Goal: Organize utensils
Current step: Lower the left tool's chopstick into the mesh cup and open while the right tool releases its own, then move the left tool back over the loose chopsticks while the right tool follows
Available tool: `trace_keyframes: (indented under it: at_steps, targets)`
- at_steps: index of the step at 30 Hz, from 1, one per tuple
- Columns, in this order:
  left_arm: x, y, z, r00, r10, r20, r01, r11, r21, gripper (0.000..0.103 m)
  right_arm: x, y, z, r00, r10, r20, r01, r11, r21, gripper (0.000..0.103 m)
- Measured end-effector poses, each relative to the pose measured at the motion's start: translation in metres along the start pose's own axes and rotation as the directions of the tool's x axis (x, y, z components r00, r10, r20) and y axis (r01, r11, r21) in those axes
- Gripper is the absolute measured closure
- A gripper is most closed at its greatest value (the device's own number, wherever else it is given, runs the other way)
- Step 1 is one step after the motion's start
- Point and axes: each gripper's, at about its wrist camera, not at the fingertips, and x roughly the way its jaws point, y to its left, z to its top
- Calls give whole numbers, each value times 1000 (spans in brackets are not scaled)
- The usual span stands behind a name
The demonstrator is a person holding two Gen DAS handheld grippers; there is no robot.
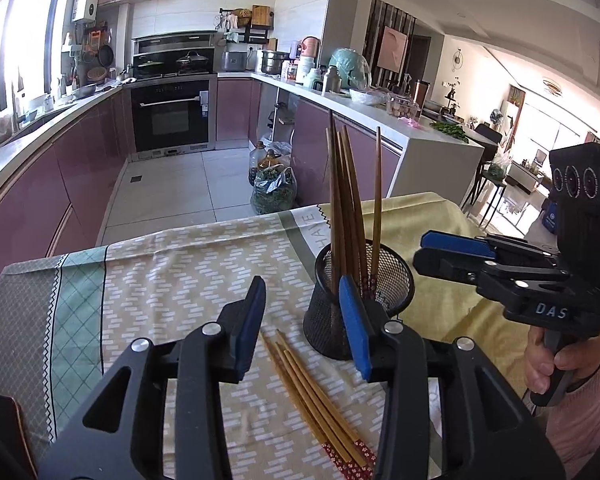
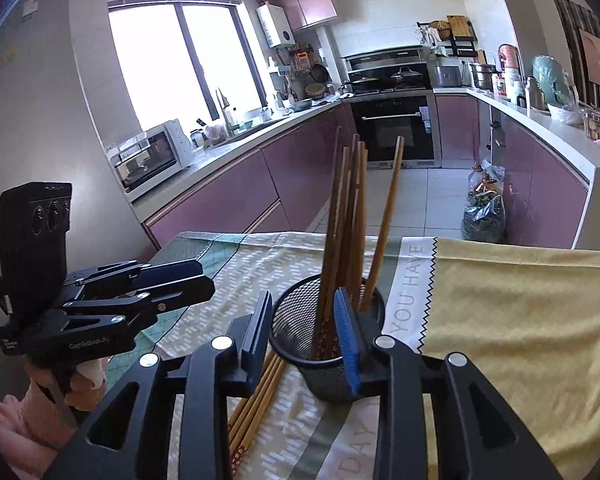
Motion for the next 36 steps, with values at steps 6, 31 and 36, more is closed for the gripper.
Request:
trace_keyframes:
  at_steps: [6,31,36]
  targets:
    - [-1,12,-39,998,30,-59,-31,999,-15,55,-2,24,-28,997,65,-45,-66,997,-30,63]
    - [50,13,-111,961,78,-266,-99,993,-64,51,48,32,-100,967,13,-256,0,999,50,62]
    - [53,11,-111,959,85,-272,-105,993,-60,51,48,31,-100,966,11,-258,2,999,53,62]
